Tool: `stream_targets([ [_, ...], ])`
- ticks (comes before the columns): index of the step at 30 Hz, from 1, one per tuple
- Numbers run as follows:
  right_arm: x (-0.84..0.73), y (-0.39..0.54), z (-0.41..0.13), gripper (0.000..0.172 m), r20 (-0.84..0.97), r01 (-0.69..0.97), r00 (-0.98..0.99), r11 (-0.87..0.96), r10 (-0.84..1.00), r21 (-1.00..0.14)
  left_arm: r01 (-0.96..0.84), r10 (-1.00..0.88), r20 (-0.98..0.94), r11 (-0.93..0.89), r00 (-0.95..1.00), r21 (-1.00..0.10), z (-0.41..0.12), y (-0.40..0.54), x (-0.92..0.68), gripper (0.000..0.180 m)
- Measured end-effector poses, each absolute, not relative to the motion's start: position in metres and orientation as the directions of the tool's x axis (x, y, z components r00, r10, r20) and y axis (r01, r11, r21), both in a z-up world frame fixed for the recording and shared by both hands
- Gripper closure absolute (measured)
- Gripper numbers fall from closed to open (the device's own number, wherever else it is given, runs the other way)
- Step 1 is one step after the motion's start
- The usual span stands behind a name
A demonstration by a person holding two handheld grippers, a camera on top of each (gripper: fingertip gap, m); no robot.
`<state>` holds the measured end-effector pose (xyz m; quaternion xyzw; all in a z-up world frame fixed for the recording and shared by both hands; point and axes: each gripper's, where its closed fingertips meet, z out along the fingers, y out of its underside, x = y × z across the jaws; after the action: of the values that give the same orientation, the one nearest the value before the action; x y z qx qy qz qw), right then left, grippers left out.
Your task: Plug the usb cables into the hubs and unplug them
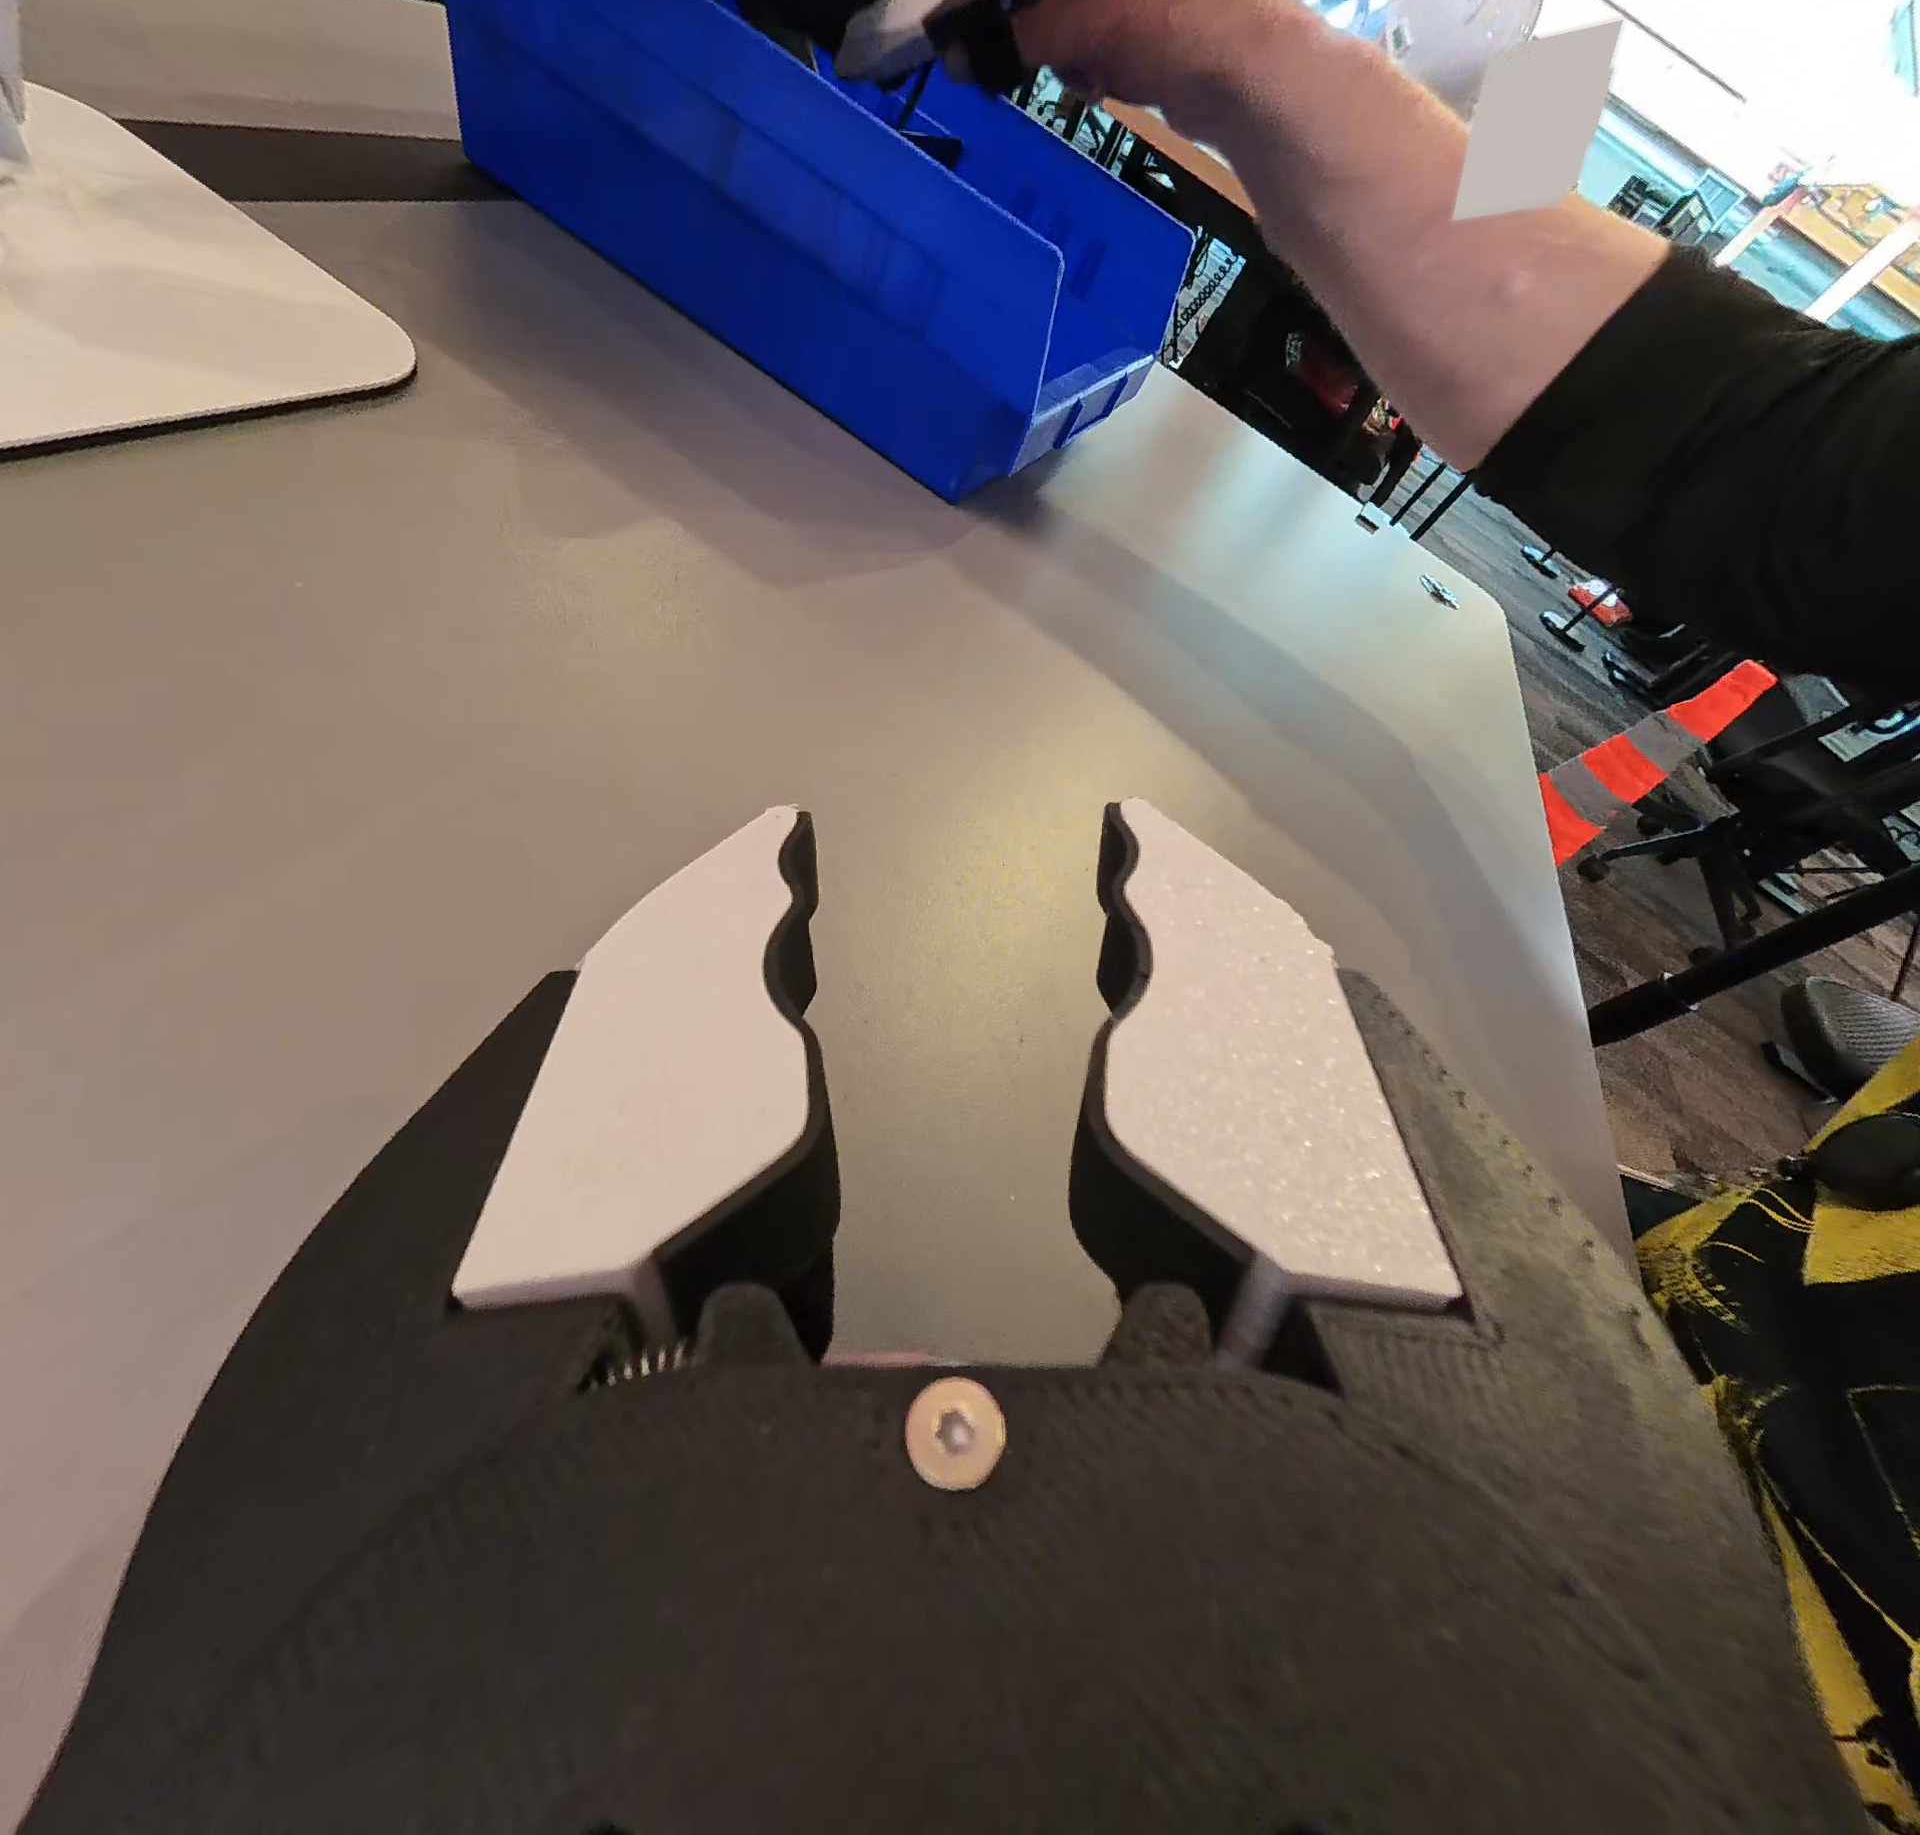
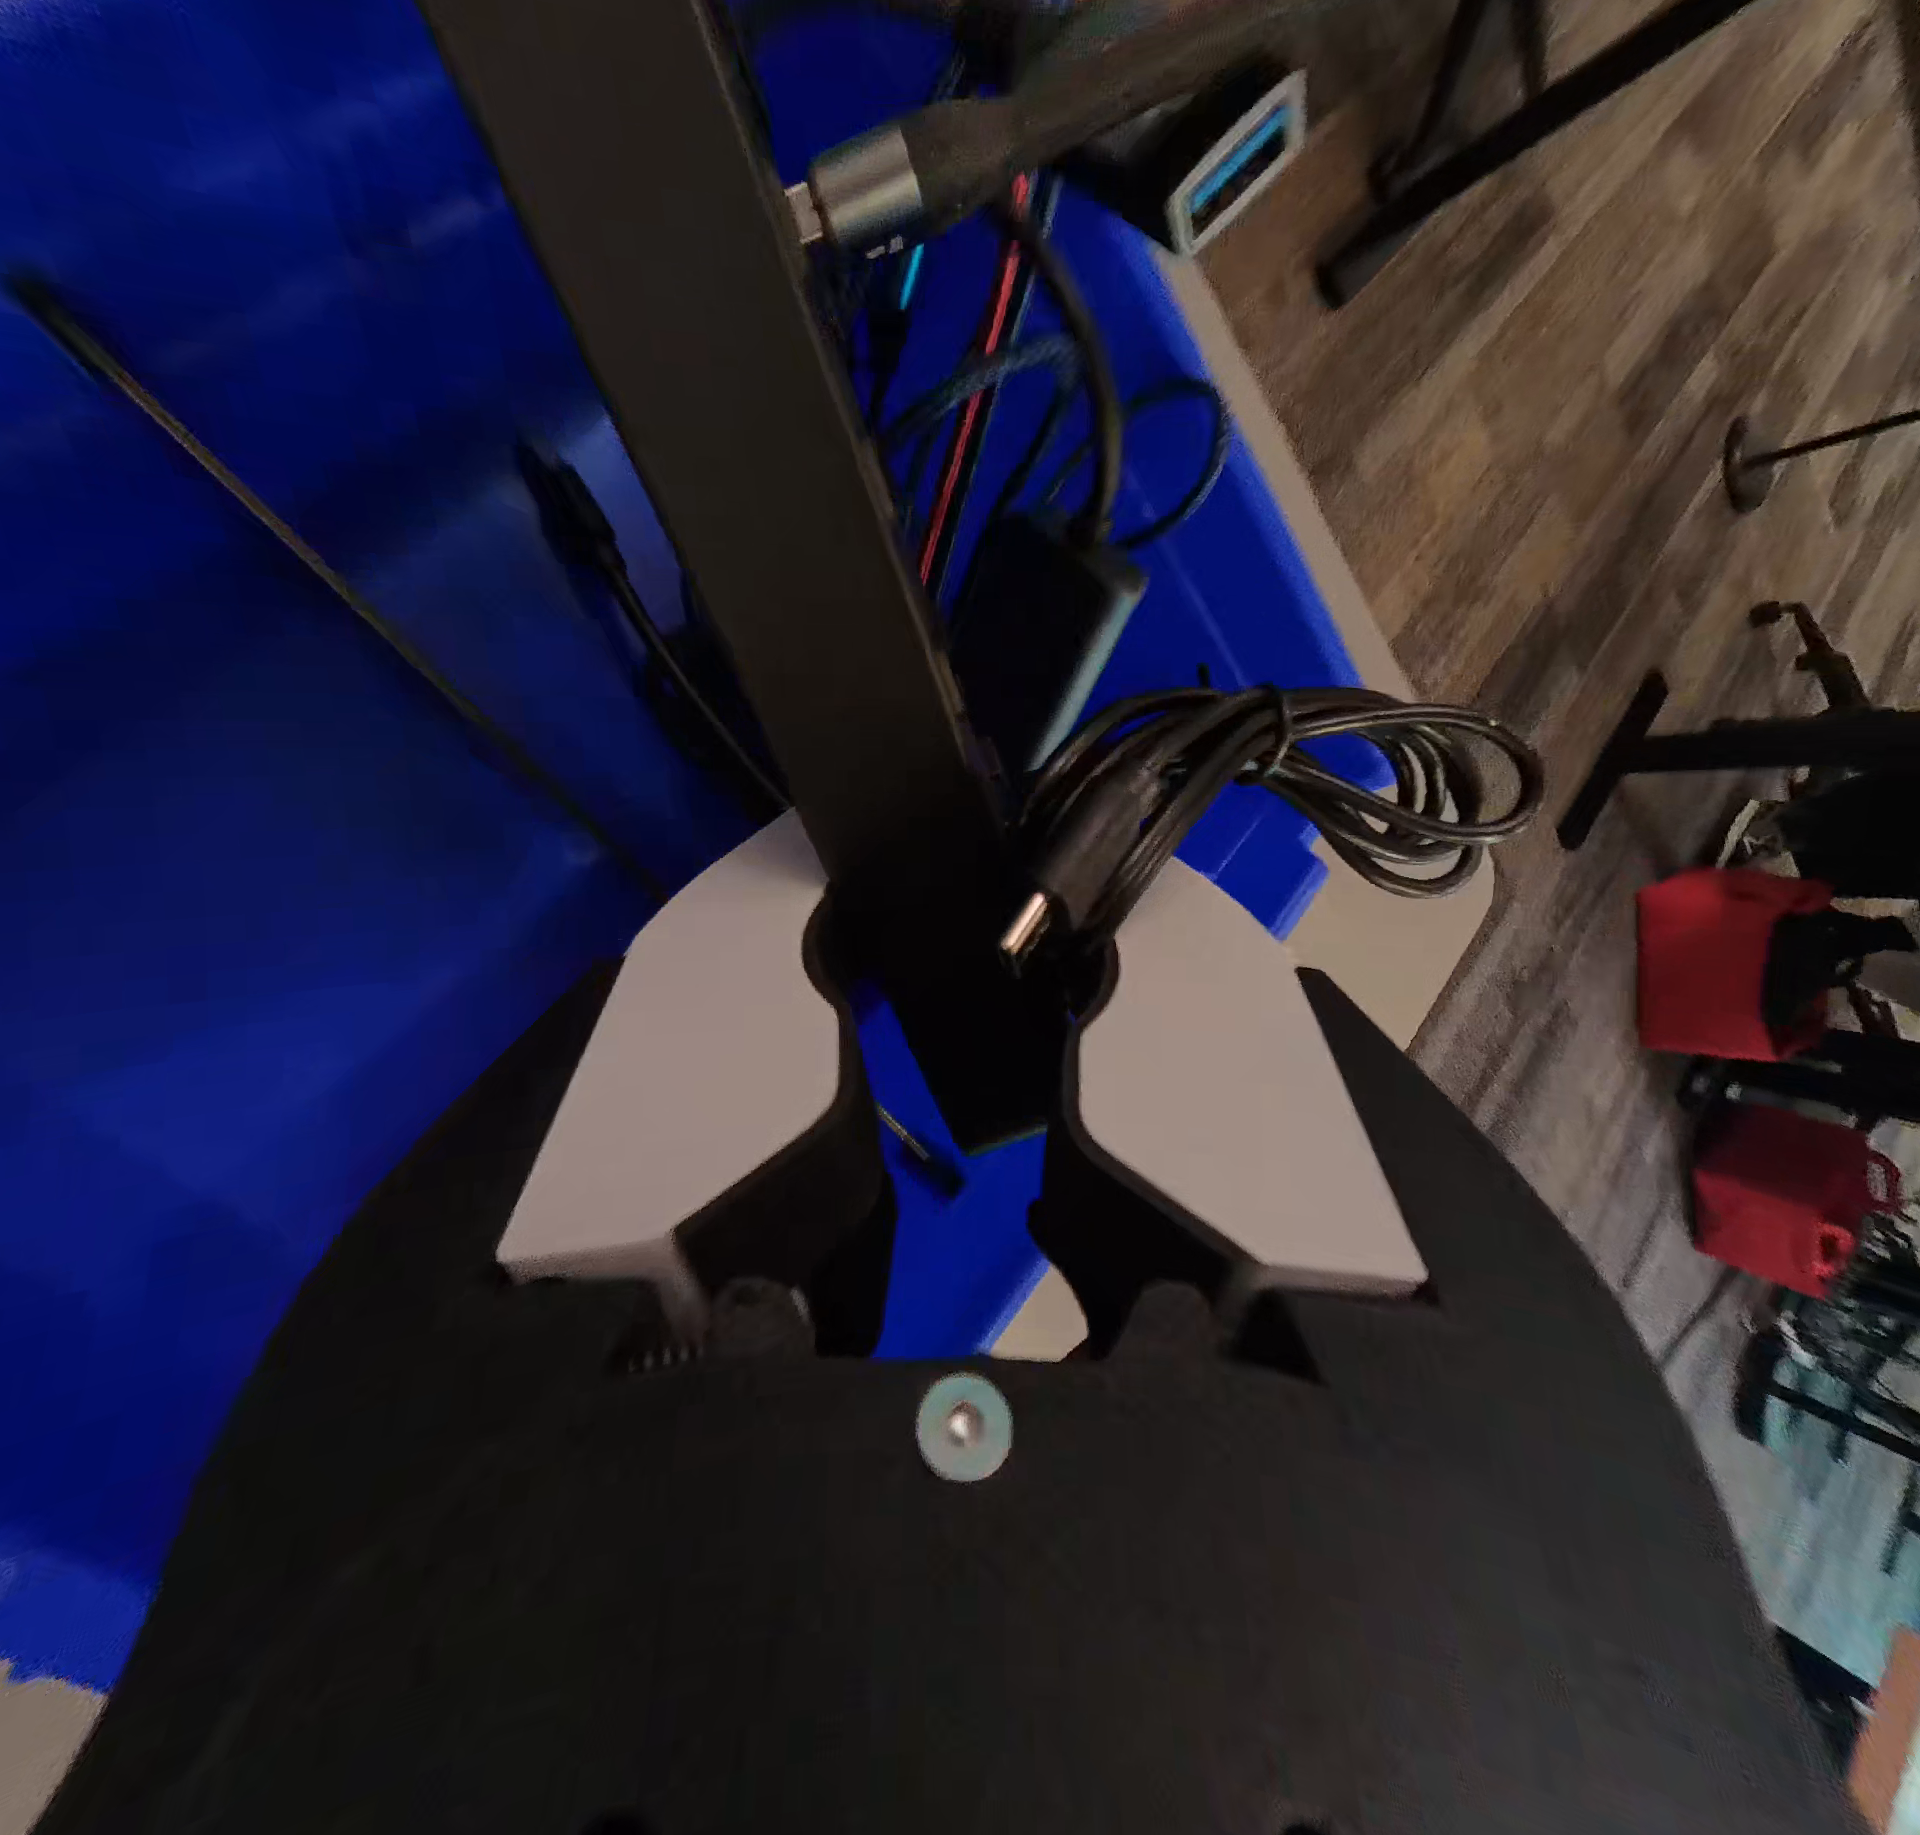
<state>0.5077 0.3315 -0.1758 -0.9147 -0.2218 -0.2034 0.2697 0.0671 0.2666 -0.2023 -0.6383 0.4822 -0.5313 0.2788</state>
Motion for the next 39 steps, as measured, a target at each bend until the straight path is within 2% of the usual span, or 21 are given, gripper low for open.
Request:
stream_targets([
  [3,0.520,0.329,-0.191,0.135,0.562,0.558,0.749,-0.791,0.350,-0.250,-0.317,-0.906,0.421,-0.389,-0.036,-0.865,-0.202,0.267,0.067,0.129],
  [5,0.521,0.332,-0.195,0.135,0.569,0.563,0.734,-0.800,0.369,-0.208,-0.318,-0.903,0.428,-0.396,-0.038,-0.862,-0.202,0.267,0.067,0.129],
  [7,0.526,0.330,-0.200,0.134,0.581,0.554,0.710,-0.825,0.398,-0.112,-0.322,-0.900,0.434,-0.400,-0.041,-0.858,-0.202,0.267,0.067,0.128],
  [9,0.531,0.332,-0.199,0.122,0.622,0.560,0.662,-0.827,0.418,-0.040,-0.323,-0.898,0.439,-0.403,-0.043,-0.856,-0.202,0.267,0.067,0.128],
  [13,0.530,0.332,-0.181,0.088,0.653,0.558,0.636,-0.829,0.411,-0.022,-0.321,-0.892,0.450,-0.413,-0.046,-0.852,-0.202,0.268,0.067,0.128],
  [16,0.526,0.324,-0.167,0.082,0.656,0.561,0.634,-0.828,0.409,-0.025,-0.326,-0.886,0.460,-0.421,-0.051,-0.846,-0.203,0.267,0.067,0.127],
  [20,0.517,0.313,-0.152,0.087,0.664,0.562,0.638,-0.825,0.390,-0.056,-0.326,-0.881,0.469,-0.428,-0.057,-0.843,-0.202,0.268,0.067,0.127],
  [23,0.507,0.310,-0.148,0.100,0.659,0.584,0.645,-0.805,0.386,-0.100,-0.327,-0.881,0.470,-0.428,-0.059,-0.842,-0.202,0.267,0.067,0.126],
  [28,0.497,0.304,-0.143,0.100,0.656,0.566,0.669,-0.811,0.348,-0.147,-0.329,-0.880,0.471,-0.428,-0.059,-0.842,-0.203,0.267,0.067,0.126],
  [30,0.490,0.300,-0.132,0.099,0.664,0.560,0.685,-0.800,0.300,-0.216,-0.329,-0.879,0.474,-0.431,-0.059,-0.840,-0.203,0.268,0.067,0.126],
  [35,0.449,0.276,-0.098,0.101,0.561,0.478,0.815,-0.716,0.145,-0.509,-0.323,-0.876,0.480,-0.440,-0.052,-0.838,-0.202,0.269,0.067,0.125],
  [39,0.386,0.248,-0.104,0.098,0.425,0.422,0.889,-0.662,0.169,-0.620,-0.325,-0.874,0.484,-0.445,-0.045,-0.834,-0.203,0.270,0.068,0.125],
])
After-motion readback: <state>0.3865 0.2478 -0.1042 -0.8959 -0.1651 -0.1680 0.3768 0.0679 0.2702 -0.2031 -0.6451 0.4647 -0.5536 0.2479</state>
